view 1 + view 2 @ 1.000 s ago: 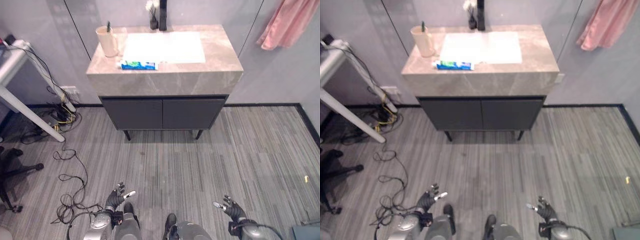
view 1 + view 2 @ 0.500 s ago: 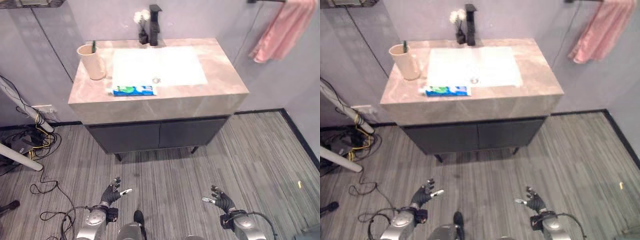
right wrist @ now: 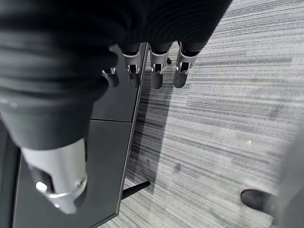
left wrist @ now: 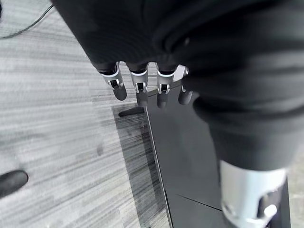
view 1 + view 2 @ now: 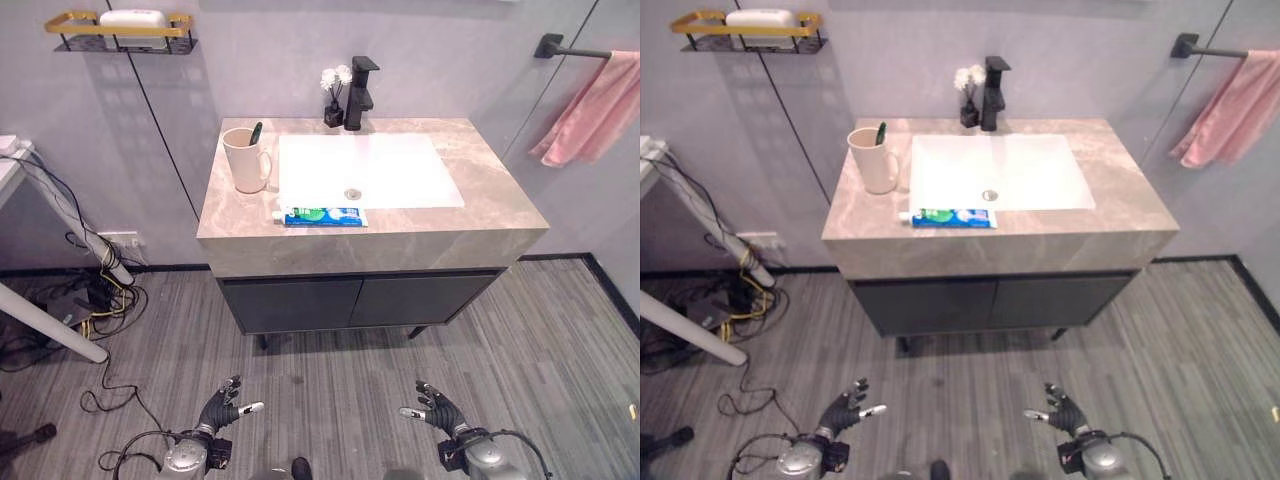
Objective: Put brush and paste in cup on sink, flatten towel.
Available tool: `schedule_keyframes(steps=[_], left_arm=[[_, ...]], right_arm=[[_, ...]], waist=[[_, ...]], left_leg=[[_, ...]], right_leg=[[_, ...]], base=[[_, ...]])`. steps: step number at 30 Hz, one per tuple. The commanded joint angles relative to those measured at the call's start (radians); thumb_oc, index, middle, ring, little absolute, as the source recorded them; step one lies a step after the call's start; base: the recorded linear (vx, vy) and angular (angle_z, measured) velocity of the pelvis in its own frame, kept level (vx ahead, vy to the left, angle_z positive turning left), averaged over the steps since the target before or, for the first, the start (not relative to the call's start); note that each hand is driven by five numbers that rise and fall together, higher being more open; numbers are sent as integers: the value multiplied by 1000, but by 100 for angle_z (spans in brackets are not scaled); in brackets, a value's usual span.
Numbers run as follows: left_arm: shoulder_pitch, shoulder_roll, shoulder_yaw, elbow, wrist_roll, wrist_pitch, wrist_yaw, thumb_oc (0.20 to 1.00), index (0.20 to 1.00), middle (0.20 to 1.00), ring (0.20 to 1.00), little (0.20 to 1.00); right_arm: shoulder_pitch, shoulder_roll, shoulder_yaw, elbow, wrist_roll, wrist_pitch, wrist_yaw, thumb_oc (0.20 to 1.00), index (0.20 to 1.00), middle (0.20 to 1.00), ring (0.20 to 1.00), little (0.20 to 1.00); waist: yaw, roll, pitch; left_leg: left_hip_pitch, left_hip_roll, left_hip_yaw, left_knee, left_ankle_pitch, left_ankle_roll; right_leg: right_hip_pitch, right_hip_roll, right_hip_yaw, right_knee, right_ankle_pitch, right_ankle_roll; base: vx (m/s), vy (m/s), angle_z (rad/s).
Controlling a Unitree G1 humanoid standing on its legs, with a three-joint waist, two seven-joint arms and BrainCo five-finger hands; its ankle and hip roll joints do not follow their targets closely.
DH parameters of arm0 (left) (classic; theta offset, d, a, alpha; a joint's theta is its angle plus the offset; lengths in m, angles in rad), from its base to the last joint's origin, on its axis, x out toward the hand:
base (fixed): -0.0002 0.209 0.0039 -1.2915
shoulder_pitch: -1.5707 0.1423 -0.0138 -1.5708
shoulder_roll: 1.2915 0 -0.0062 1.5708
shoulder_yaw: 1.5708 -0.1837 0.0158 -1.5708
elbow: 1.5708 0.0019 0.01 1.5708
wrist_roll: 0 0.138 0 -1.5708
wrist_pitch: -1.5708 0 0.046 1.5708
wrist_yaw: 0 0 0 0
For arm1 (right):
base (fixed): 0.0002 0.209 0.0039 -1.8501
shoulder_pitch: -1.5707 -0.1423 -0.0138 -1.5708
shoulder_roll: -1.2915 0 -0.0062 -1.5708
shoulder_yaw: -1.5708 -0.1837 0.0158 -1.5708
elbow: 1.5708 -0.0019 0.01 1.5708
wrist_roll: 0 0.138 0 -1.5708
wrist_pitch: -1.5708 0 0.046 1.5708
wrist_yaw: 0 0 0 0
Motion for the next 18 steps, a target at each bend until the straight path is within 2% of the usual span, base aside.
schedule_keyframes(steps=[1,2,3,6,7,8,9,10,11,12,13,18], left_arm=[[-30,25,27,-57,35,-37,7,1000,1000,1000,1000,1000],[-29,25,27,-57,35,-38,7,1000,1000,1000,1000,1000],[-34,23,29,-54,30,-40,8,1000,1000,1000,1000,1000],[-44,21,35,-41,35,-45,12,1000,1000,1000,1000,1000],[-52,16,37,-40,37,-46,15,1000,1000,1000,1000,1000],[-52,16,37,-40,37,-46,15,1000,1000,1000,1000,1000],[-55,10,39,-35,33,-47,17,1000,1000,1000,1000,1000],[-55,9,39,-35,33,-47,17,1000,1000,1000,1000,1000],[-56,9,33,-33,46,-46,16,1000,1000,1000,1000,1000],[-54,5,22,-26,57,-45,16,1000,1000,1000,1000,1000],[-54,-2,23,-15,56,-42,18,1000,1000,1000,1000,1000],[-35,-9,19,-11,47,-40,14,1000,1000,1000,1000,1000]], right_arm=[[-27,-20,-18,-59,31,-32,4,1000,1000,1000,1000,1000],[-27,-21,-18,-59,31,-32,4,1000,1000,1000,1000,1000],[-28,-19,-6,-64,33,-34,7,1000,1000,1000,1000,1000],[-30,-21,2,-67,28,-34,7,1000,1000,1000,1000,1000],[-30,-26,-1,-64,23,-33,4,1000,1000,1000,1000,1000],[-30,-26,-1,-64,23,-33,4,1000,1000,1000,1000,1000],[-28,-32,-2,-67,21,-30,5,1000,1000,1000,1000,1000],[-28,-32,-2,-67,21,-30,5,1000,1000,1000,1000,1000],[-15,-45,-7,-77,13,-27,10,1000,1000,1000,1000,1000],[-20,-46,-5,-61,16,-25,9,1000,1000,1000,1000,1000],[-29,-52,-6,-66,15,-24,7,1000,1000,1000,1000,1000],[-35,-72,-7,-78,6,-27,5,1000,1000,1000,1000,1000]], waist=[[8,-27,29],[7,-26,29],[-5,-32,34],[-10,-40,37],[-21,-42,40],[-21,-41,40],[-30,-48,48],[-31,-47,49],[-32,-60,53],[-33,-64,54],[-34,-63,53],[-37,-50,28]], left_leg=[[1,83,15,2,80,-82],[2,83,14,1,80,-83],[21,78,2,-19,78,-90],[43,77,-1,-40,70,-101],[60,75,-14,-36,55,-110],[60,77,-14,-34,53,-110],[76,74,-23,-15,28,-119],[77,75,-24,-14,27,-119],[80,71,-36,45,-10,-125],[79,67,-36,69,-20,-126],[79,75,-42,90,-33,-131],[102,113,-42,75,-17,-150]], right_leg=[[96,10,-198,-416,167,-33],[99,10,-200,-417,166,-33],[53,43,-174,-485,160,-24],[41,39,-173,-586,181,-19],[6,32,-142,-645,208,-13],[8,33,-143,-646,208,-13],[-14,6,-133,-694,251,-2],[-11,6,-134,-695,252,-2],[7,-6,-142,-724,247,-1],[18,-3,-147,-710,251,-9],[26,12,-157,-693,226,-16],[40,47,-185,-684,186,-30]], base=[[71,-4,20],[101,-22,-2],[113,-38,5],[131,-53,11],[178,-81,11],[256,-123,23],[136,-64,28],[281,-154,33],[186,-118,47],[273,-190,40],[170,-144,47],[126,-107,0]])
